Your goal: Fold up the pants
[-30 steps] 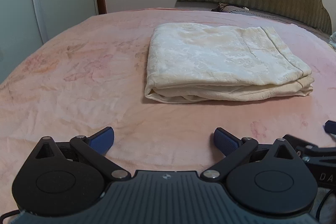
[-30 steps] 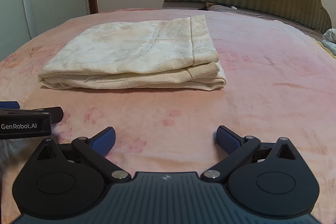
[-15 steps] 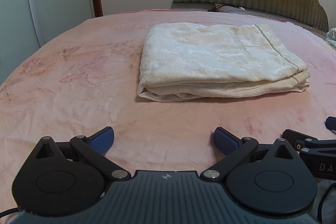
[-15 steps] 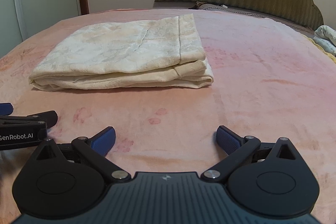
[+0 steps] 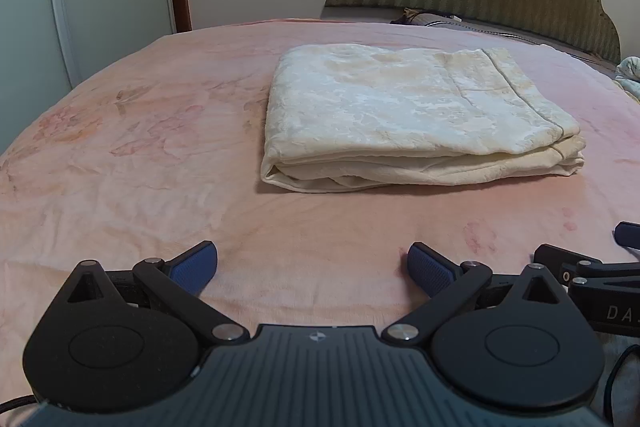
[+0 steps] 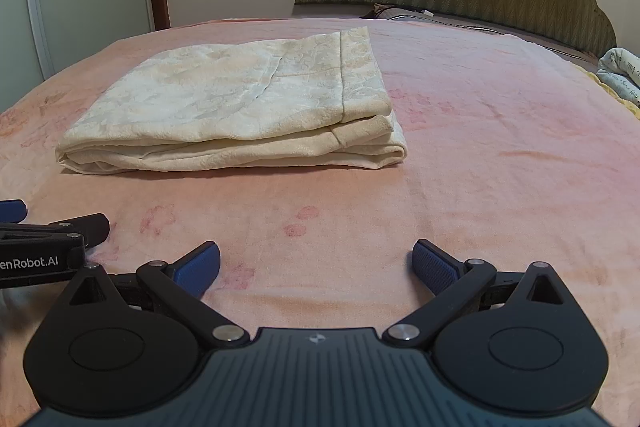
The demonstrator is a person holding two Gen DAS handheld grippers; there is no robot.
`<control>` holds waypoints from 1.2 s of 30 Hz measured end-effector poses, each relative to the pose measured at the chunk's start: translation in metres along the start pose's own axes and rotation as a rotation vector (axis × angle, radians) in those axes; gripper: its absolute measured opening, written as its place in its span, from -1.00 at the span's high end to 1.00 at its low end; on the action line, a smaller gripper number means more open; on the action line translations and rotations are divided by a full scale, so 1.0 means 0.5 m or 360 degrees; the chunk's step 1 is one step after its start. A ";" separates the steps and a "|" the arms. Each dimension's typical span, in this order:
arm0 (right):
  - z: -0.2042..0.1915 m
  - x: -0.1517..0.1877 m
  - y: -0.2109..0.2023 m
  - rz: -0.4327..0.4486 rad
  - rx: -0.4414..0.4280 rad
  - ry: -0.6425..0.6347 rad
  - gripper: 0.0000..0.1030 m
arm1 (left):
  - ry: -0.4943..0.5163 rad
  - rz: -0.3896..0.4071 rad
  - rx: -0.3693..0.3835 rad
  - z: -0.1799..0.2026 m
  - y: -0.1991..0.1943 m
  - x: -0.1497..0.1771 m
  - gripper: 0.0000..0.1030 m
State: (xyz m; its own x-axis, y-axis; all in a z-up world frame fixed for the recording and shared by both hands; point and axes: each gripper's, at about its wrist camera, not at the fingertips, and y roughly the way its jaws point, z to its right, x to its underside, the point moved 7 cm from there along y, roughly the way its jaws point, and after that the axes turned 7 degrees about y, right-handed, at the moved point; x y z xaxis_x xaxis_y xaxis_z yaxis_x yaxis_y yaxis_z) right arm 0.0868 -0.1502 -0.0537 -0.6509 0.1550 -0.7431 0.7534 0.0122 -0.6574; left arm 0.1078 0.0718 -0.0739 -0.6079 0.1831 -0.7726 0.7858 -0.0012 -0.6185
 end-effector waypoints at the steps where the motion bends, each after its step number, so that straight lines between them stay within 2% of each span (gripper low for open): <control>1: 0.000 0.000 0.000 0.0000 0.0000 0.0001 -1.00 | 0.0000 0.0000 0.0000 0.000 0.000 0.000 -1.00; 36: 0.000 0.001 0.000 0.0000 -0.0001 0.0002 -1.00 | -0.0026 -0.0022 0.0016 0.000 0.003 0.001 -1.00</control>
State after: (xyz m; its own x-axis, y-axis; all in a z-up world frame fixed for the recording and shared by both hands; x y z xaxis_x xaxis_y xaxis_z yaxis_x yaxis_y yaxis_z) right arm 0.0867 -0.1500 -0.0541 -0.6509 0.1564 -0.7429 0.7534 0.0125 -0.6574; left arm 0.1087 0.0721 -0.0750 -0.6205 0.1672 -0.7662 0.7762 -0.0086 -0.6304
